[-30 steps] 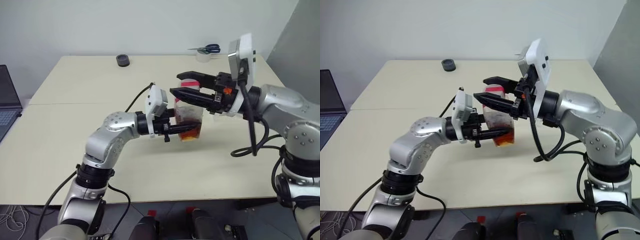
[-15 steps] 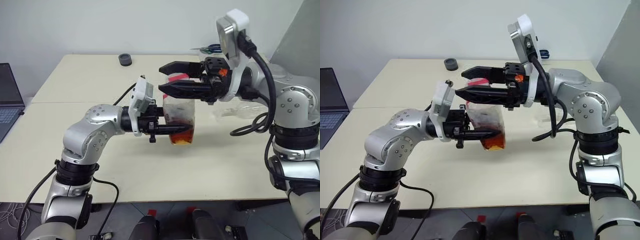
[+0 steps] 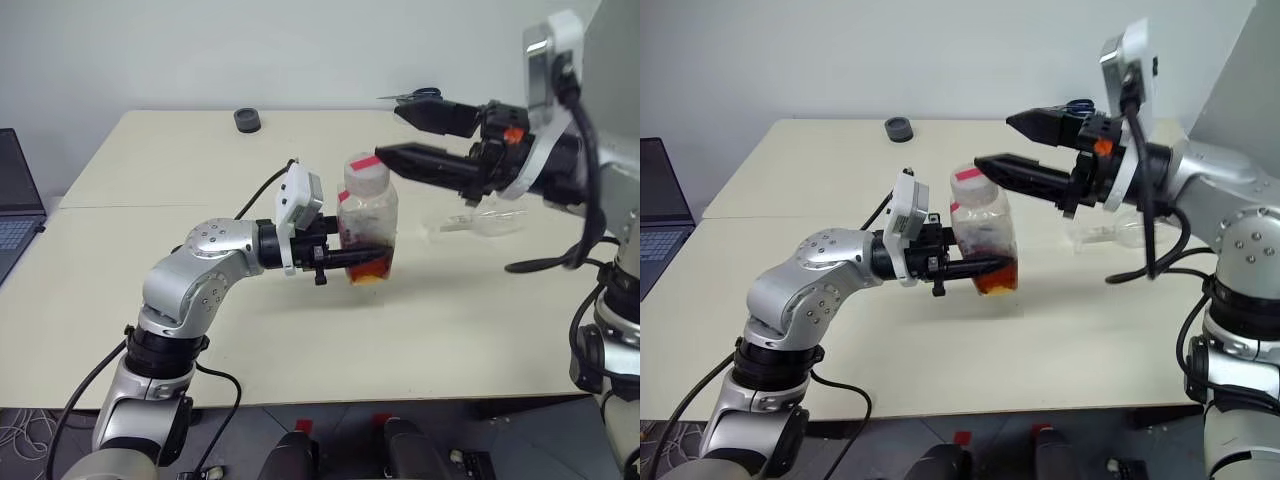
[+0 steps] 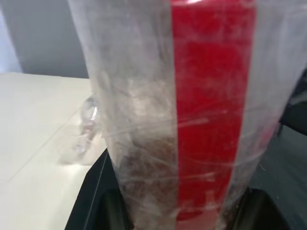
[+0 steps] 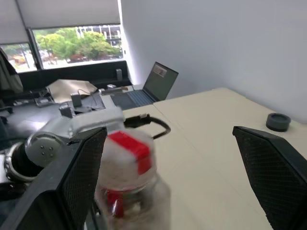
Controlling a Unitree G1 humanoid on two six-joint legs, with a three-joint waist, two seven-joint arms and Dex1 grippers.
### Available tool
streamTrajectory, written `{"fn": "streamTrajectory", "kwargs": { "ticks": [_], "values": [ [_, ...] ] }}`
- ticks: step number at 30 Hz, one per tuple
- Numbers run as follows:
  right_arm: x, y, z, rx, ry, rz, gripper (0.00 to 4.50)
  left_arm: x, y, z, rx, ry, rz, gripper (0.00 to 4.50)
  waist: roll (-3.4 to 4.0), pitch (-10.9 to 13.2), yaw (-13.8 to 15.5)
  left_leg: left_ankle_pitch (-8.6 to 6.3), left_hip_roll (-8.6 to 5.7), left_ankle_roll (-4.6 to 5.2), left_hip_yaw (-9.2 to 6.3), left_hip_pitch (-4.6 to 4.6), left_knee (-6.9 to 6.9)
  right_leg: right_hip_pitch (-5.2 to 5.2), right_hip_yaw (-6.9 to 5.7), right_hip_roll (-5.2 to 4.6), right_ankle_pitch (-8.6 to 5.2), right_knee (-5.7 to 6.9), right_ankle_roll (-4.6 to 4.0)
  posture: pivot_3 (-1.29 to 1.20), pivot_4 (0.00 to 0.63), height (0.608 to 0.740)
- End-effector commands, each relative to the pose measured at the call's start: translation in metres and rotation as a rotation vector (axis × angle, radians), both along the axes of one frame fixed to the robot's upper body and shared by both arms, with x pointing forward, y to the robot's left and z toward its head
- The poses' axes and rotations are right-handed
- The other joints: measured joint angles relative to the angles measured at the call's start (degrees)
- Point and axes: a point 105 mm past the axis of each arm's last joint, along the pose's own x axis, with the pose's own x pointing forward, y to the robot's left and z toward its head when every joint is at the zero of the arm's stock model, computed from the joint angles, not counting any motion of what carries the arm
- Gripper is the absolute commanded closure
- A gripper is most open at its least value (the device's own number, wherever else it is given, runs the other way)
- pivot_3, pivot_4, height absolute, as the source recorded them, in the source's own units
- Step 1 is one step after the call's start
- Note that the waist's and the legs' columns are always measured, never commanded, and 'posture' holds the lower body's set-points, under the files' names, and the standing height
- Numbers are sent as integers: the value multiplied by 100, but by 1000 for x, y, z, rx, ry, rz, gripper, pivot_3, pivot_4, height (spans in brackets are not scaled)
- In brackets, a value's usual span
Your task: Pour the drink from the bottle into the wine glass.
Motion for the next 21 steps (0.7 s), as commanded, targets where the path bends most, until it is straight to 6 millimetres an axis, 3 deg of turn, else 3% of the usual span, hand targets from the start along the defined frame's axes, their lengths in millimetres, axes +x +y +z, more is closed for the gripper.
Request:
{"fn": "streamTrajectory", "kwargs": {
  "ticks": [1,20,21],
  "values": [
    [-8,6,5,2,-79,-5,24,3,-2,14,-17,-81,3,2709,0,0,-2,0,0,0,3,0,1,-1,-1,0,0,0,0,0,150,740],
    [-7,23,10,40,-120,3,24,5,-5,11,-15,-90,-19,2709,0,0,2,0,0,-1,-1,0,1,-1,-1,-1,0,-1,0,0,150,740],
    [-7,24,10,40,-119,4,191,5,-5,11,-16,-89,-18,2709,0,0,2,0,0,-1,-1,0,1,-1,0,-1,0,-1,0,0,150,740]
  ]
}}
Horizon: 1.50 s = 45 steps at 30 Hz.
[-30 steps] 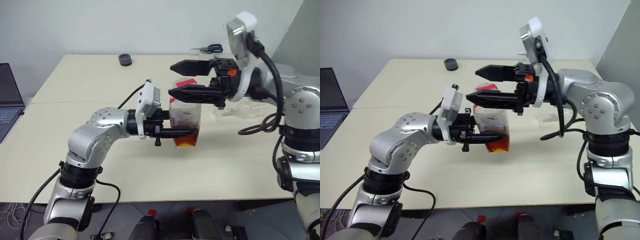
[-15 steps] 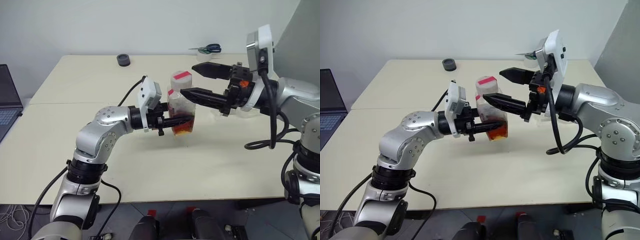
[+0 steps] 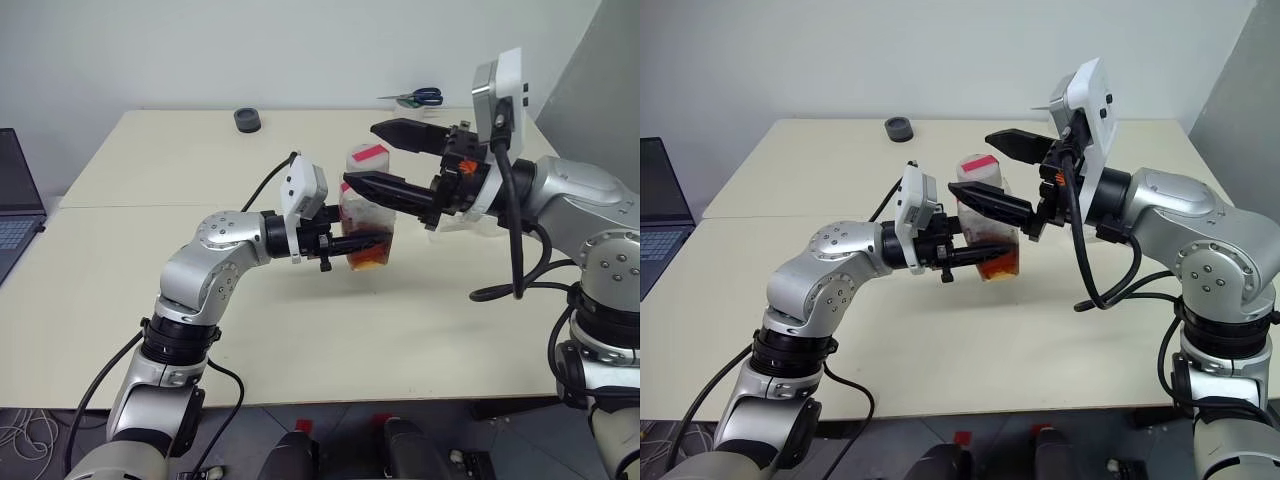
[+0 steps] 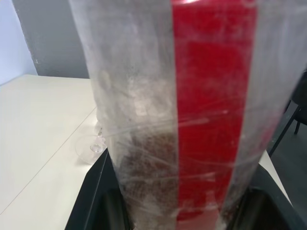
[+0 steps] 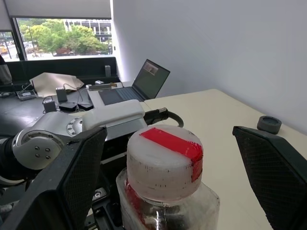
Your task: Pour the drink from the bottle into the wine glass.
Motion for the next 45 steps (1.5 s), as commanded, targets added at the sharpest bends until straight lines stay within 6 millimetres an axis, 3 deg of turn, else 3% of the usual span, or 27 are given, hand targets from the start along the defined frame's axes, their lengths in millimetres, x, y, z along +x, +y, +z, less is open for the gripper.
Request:
{"fn": "streamTrajectory", "kwargs": {
  "ticks": [1,8,9,17,24,29,37,42,45],
  "values": [
    [-8,3,13,19,-65,25,402,-4,-1,12,-19,-56,-16,2709,0,0,0,0,0,0,0,0,0,0,0,0,0,0,0,0,150,740],
    [-10,2,8,11,-51,34,2660,-3,-1,11,-22,-53,-12,2709,0,0,0,0,0,0,0,0,0,0,-1,0,0,0,0,0,150,740],
    [-10,2,8,10,-50,35,2707,-3,-1,11,-22,-53,-12,2709,0,0,0,0,0,0,0,0,0,0,-1,0,0,0,0,0,150,740],
    [-9,0,10,8,-58,29,2703,-6,-1,13,-23,-53,-22,2709,0,0,0,0,0,0,0,0,0,0,0,0,0,0,0,0,150,740],
    [-11,-1,20,-33,-58,172,2703,-33,5,17,-16,2,-173,2709,2,2,-23,0,1,1,2,2,-1,-1,-3,4,0,1,0,0,150,740],
    [-21,26,40,18,-68,365,2703,-59,-5,31,-17,6,-346,2709,3,2,-22,-1,3,1,0,5,-2,0,-4,6,0,3,0,0,150,740],
    [-25,39,45,-21,-39,511,2703,-65,-1,36,17,-21,-443,2709,3,3,-15,0,-1,0,1,2,0,0,-5,3,0,-3,0,0,150,740],
    [-1,22,32,-41,-24,400,2703,-54,5,33,28,-11,-374,2709,3,3,-15,0,-1,0,0,2,-1,-2,-5,3,0,-2,0,0,150,740],
    [6,7,23,-57,-6,333,1738,-52,11,27,36,14,-333,2709,3,3,-8,-1,-1,0,0,1,0,-1,-4,2,0,-3,0,0,150,740]
  ]
}}
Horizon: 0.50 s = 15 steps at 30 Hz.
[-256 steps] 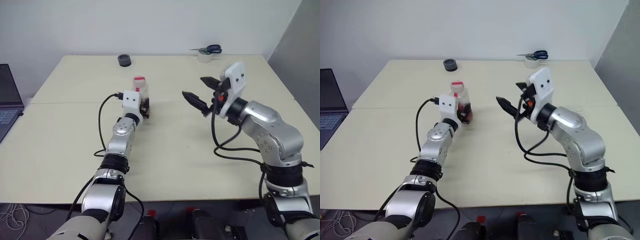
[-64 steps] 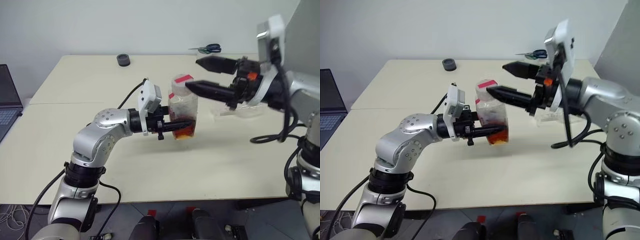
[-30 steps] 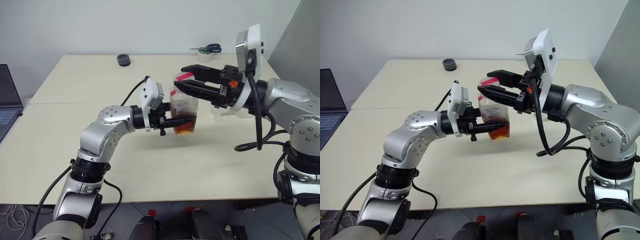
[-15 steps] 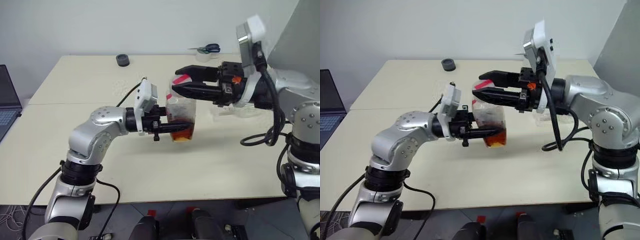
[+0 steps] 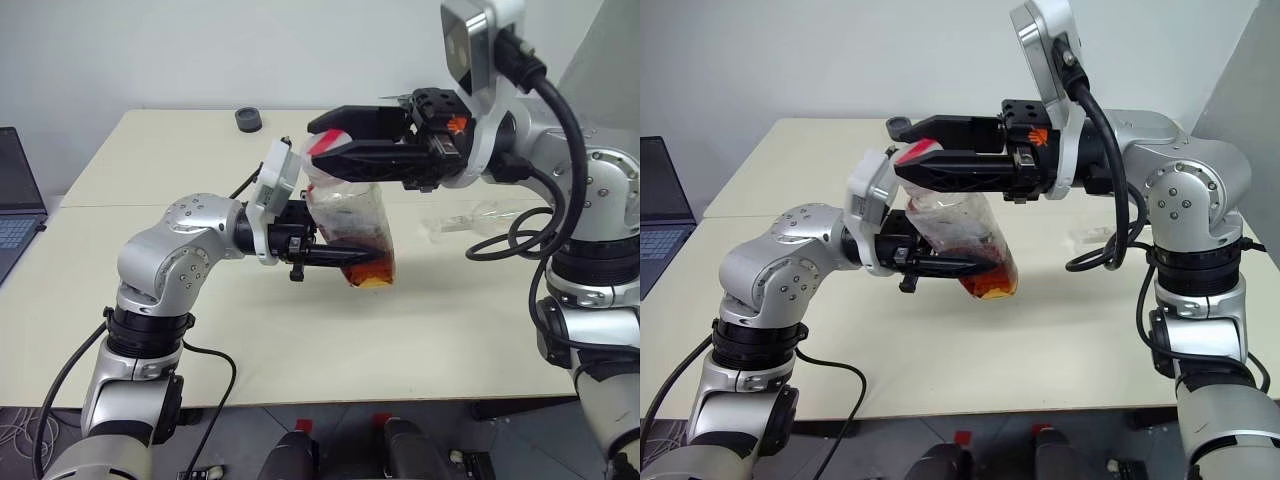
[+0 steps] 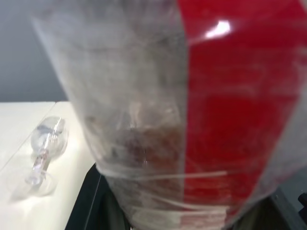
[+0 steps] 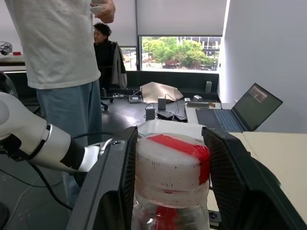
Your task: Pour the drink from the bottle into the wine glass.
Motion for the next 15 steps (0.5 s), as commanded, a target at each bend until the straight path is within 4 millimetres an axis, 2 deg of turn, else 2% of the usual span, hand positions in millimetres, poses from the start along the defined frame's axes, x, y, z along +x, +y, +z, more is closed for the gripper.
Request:
{"fn": "streamTrajectory", "kwargs": {
  "ticks": [1,5,9,11,15],
  "values": [
    [16,-26,-4,-12,-19,-148,1426,-13,0,5,-6,-41,-34,2709,0,0,0,0,-2,0,1,-2,0,-2,0,-2,0,0,0,0,150,740],
    [21,-49,-11,-16,-22,-283,72,-10,5,0,-1,-16,45,2709,-2,2,7,0,0,0,-4,-5,-1,-2,3,-3,0,-3,0,0,150,740],
    [23,-62,-17,-10,-40,-408,31,14,11,-16,73,-61,226,2709,0,3,5,0,0,0,-2,-6,-2,-3,8,-6,0,0,0,0,150,740],
    [18,-62,-22,-14,-48,-433,31,27,14,-22,103,-82,310,2709,0,3,2,0,1,0,-1,-4,-3,-4,8,-4,0,2,0,0,150,740],
    [12,-54,-30,16,-36,-466,31,38,16,-30,130,-91,377,2709,0,3,3,0,1,0,-1,-4,-3,-3,9,-4,0,1,0,0,150,740]
  ]
}}
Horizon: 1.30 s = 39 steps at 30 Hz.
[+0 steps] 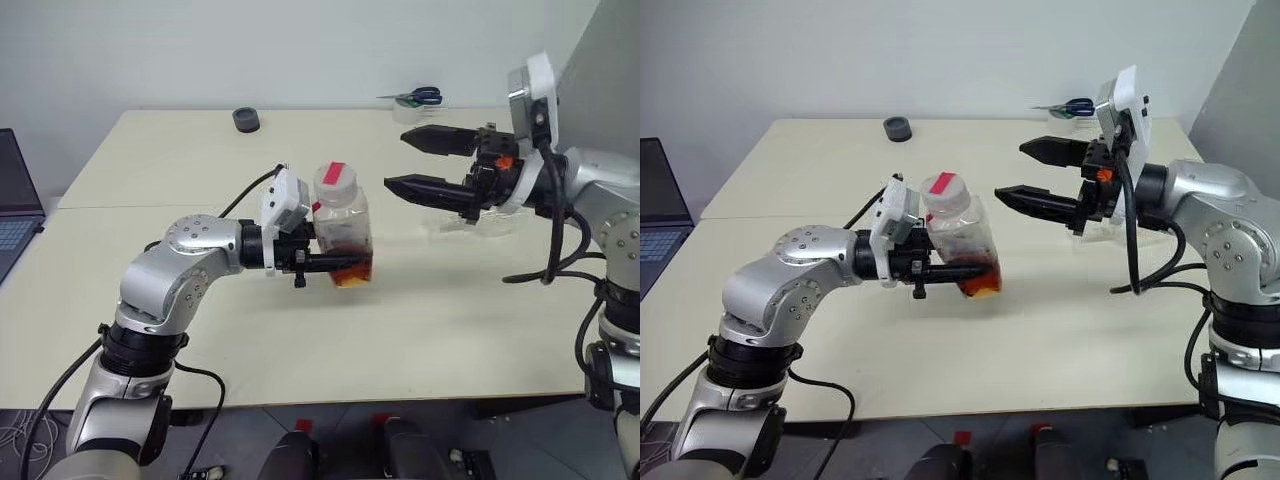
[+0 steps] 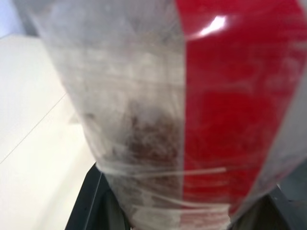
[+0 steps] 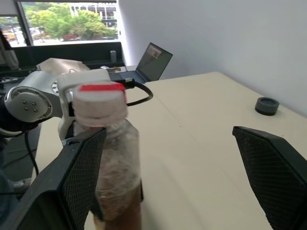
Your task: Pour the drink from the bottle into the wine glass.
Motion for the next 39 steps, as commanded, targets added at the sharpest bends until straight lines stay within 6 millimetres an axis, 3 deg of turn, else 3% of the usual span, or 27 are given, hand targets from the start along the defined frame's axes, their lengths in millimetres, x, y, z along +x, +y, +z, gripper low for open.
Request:
{"fn": "streamTrajectory", "kwargs": {
  "ticks": [1,15,39],
  "values": [
    [-11,6,6,38,-46,-9,31,5,0,6,0,-59,33,2709,0,0,2,0,1,0,-1,0,1,1,0,0,0,0,0,0,150,740],
    [-11,42,9,94,-90,20,31,12,-13,9,-24,-83,17,2709,0,0,5,0,-2,0,-2,-1,3,0,-5,-1,0,0,0,0,150,740],
    [-7,54,6,89,-94,47,31,8,-16,12,-38,-84,-6,2709,0,0,1,0,-2,0,-1,-1,3,-1,-6,0,0,2,0,0,150,740]
  ]
}}
